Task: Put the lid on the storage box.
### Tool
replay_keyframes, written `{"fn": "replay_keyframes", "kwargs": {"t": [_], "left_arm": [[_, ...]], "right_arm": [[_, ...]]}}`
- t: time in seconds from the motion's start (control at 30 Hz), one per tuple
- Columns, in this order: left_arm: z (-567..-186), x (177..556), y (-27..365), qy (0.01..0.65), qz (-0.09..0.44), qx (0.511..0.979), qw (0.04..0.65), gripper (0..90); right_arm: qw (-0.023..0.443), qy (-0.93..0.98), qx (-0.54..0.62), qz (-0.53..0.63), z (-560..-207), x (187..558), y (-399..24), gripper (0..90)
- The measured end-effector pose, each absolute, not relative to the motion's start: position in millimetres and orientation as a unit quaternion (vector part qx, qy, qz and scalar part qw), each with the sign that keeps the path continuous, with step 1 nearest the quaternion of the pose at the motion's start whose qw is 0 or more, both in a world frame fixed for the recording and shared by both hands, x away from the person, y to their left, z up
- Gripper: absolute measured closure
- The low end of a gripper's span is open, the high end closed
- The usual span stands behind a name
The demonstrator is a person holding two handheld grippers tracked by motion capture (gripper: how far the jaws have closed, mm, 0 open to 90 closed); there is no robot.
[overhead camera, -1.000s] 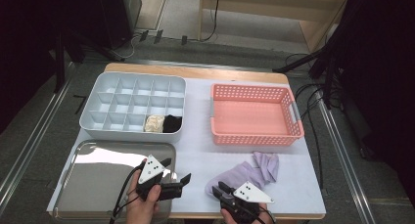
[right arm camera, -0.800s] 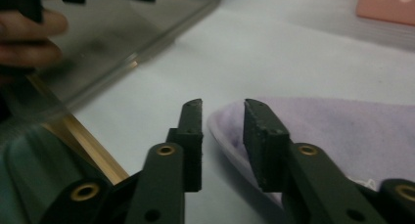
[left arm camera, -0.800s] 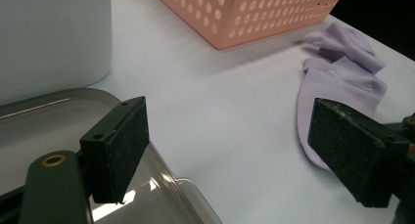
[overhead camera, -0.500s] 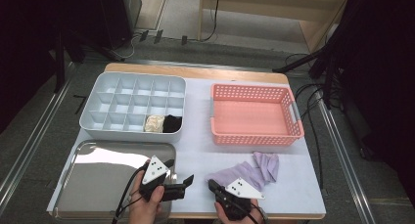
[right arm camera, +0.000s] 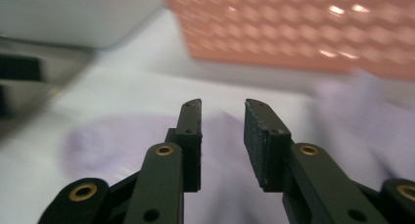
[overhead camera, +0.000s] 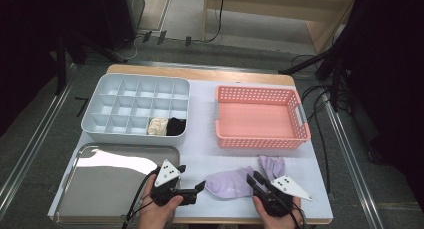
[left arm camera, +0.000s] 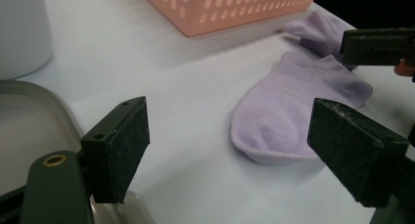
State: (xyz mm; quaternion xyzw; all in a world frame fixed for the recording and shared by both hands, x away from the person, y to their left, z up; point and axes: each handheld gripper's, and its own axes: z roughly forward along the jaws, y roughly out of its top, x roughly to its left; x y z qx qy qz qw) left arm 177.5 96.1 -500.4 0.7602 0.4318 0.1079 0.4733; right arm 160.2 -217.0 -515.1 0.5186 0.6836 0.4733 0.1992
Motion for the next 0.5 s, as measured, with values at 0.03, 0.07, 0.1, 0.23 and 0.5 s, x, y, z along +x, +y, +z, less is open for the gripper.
{"fn": "replay_keyframes", "kwargs": {"t": [0.03, 0.07, 0.1, 0.23, 0.5], "left_arm": [[-500.8, 177.5, 93.8, 0.431, 0.105, 0.763, 0.470, 16.8], [-501.7, 177.6, 90.0, 0.436, 0.111, 0.765, 0.462, 18.6], [-502.9, 177.9, 87.0, 0.438, 0.115, 0.768, 0.453, 22.1], [-507.3, 177.2, 77.2, 0.430, 0.113, 0.788, 0.425, 29.1], [-510.7, 181.5, 72.5, 0.425, 0.085, 0.813, 0.389, 49.1]], "right_arm": [[0.197, 0.682, 0.530, 0.463, -518.8, 158.7, -223.7, 66.9], [0.194, 0.681, 0.538, 0.457, -521.4, 157.9, -227.9, 66.1], [0.192, 0.678, 0.549, 0.450, -524.2, 156.8, -232.2, 65.7], [0.187, 0.677, 0.556, 0.445, -526.8, 154.2, -237.5, 65.3], [0.191, 0.683, 0.553, 0.437, -531.4, 154.4, -231.6, 64.4]]}}
